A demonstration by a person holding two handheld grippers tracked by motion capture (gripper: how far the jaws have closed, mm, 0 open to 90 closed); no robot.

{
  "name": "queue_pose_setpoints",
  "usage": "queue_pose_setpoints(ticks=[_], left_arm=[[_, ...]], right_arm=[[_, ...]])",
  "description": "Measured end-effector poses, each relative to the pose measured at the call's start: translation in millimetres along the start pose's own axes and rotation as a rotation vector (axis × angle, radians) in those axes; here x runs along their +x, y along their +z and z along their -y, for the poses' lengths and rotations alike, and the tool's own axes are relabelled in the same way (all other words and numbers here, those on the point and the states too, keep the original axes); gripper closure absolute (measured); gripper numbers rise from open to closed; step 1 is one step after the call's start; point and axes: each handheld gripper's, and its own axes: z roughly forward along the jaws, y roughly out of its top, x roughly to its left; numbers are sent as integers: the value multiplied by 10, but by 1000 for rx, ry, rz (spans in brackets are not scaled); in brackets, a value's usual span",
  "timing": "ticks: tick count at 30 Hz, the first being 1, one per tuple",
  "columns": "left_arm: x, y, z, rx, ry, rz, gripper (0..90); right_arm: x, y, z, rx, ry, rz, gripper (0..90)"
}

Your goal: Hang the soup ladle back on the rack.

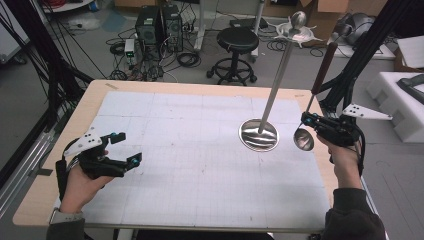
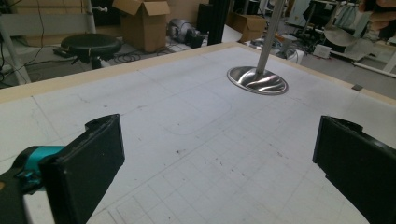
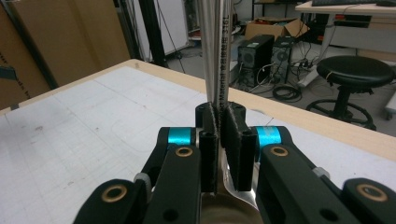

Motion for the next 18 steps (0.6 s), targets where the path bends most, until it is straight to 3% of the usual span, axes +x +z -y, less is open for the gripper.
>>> queue_pose_setpoints(ticks=[11, 15, 18], left_arm=[[-7, 17, 11, 8, 0, 0, 25], [-10, 7, 14, -4, 10, 15, 25], [-16, 5, 14, -3, 10, 14, 25]], right_arm=[[-53, 36, -103, -19, -3, -38, 845], [-55, 73, -144, -8, 2, -84, 845], [-41, 113, -158, -3, -5, -81, 845]])
